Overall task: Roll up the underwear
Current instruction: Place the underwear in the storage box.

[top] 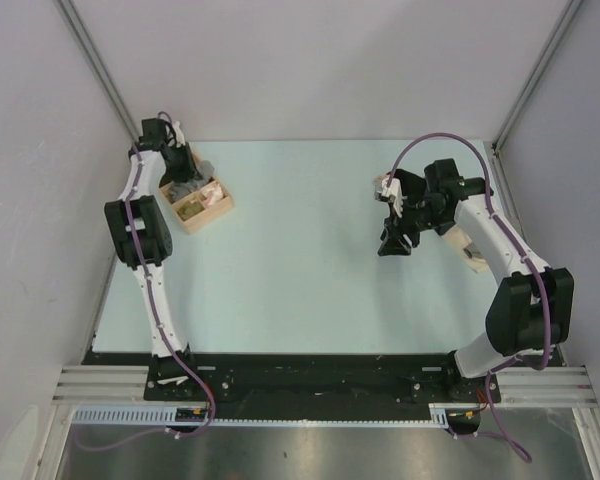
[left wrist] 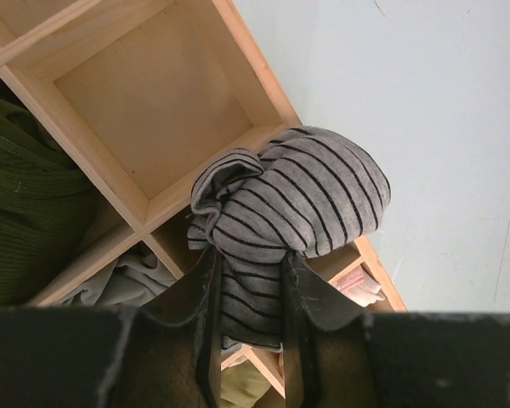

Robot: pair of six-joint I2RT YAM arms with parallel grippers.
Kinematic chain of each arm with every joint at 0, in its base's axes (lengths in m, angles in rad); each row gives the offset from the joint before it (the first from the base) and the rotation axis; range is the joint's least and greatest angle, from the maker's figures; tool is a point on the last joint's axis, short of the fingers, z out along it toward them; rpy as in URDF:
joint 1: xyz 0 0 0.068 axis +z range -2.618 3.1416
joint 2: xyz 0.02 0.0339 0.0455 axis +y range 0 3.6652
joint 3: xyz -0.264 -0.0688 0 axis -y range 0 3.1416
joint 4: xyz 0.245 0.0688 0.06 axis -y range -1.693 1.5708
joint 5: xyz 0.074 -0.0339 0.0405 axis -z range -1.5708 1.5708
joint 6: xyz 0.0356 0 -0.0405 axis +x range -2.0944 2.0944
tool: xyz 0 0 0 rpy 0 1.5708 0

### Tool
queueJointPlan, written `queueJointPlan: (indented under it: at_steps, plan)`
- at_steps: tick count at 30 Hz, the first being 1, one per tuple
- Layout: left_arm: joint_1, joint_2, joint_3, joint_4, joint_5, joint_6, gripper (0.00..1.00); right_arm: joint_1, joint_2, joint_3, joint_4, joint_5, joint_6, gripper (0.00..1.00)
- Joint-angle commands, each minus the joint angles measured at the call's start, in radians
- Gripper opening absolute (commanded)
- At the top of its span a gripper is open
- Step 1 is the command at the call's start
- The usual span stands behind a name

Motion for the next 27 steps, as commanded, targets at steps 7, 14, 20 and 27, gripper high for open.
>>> queueJointPlan:
  at_steps: [7,14,20,27]
  plan:
    - [-0.041,0.091,-0.079,-0.163,-0.060,0.075,0.41,-0.016,-0.042,0.001,-0.016,-0.043,-0.023,0.52]
    - [-0.060,0.125,0.029,-0.241,-0.093,0.115,0.43,-0.016,-0.051,0.001,-0.021,-0.048,-0.025,0.52]
    - [-0.066,0.117,0.053,-0.268,-0.126,0.131,0.48,-0.018,-0.053,0.001,-0.022,-0.052,-0.026,0.52]
    - [-0.046,0.061,0.076,-0.223,-0.084,0.108,0.54,-0.019,-0.051,0.001,-0.028,-0.063,-0.032,0.52]
